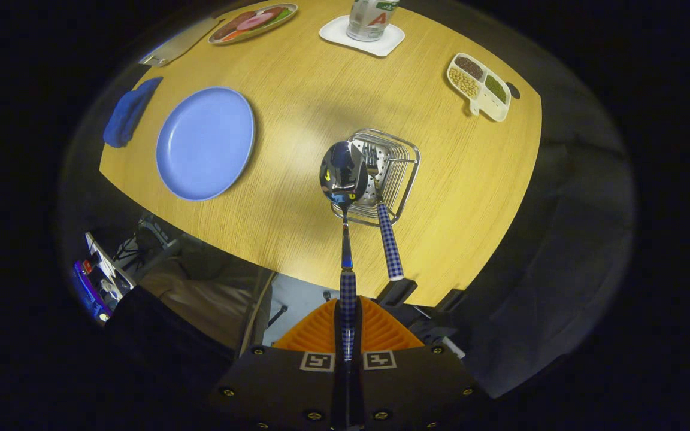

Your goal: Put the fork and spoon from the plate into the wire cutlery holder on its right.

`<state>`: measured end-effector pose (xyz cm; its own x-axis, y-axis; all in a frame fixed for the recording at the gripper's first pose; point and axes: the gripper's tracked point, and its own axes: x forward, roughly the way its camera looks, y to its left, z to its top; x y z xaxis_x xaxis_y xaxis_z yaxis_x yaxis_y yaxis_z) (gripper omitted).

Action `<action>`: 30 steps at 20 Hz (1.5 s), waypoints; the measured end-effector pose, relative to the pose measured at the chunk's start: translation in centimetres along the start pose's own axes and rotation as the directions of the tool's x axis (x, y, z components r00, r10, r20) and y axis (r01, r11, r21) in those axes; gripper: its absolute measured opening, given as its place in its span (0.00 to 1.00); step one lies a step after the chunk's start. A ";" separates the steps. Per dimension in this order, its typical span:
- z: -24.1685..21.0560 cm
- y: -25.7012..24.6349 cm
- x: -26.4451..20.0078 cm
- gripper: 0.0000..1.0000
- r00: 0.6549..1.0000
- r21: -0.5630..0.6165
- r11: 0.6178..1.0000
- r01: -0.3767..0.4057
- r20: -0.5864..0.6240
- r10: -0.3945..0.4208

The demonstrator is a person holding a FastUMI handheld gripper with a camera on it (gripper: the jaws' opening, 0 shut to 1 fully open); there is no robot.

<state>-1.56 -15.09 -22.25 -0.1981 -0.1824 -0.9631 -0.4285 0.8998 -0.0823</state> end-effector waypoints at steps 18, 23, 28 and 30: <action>2.6 -1.5 3.6 0.03 0.977 0.134 0.986 -0.098 -0.174 0.121; 3.6 -1.0 4.1 0.03 0.970 0.113 0.990 -0.084 -0.219 0.107; 3.8 -1.5 4.0 0.08 0.959 0.052 0.997 -0.054 -0.277 0.067; 3.8 -1.5 4.0 0.09 0.956 0.039 0.998 -0.048 -0.287 0.058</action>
<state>1.65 -15.71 -26.96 -0.4673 -0.2363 -0.8519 -0.3833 0.9225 -0.0456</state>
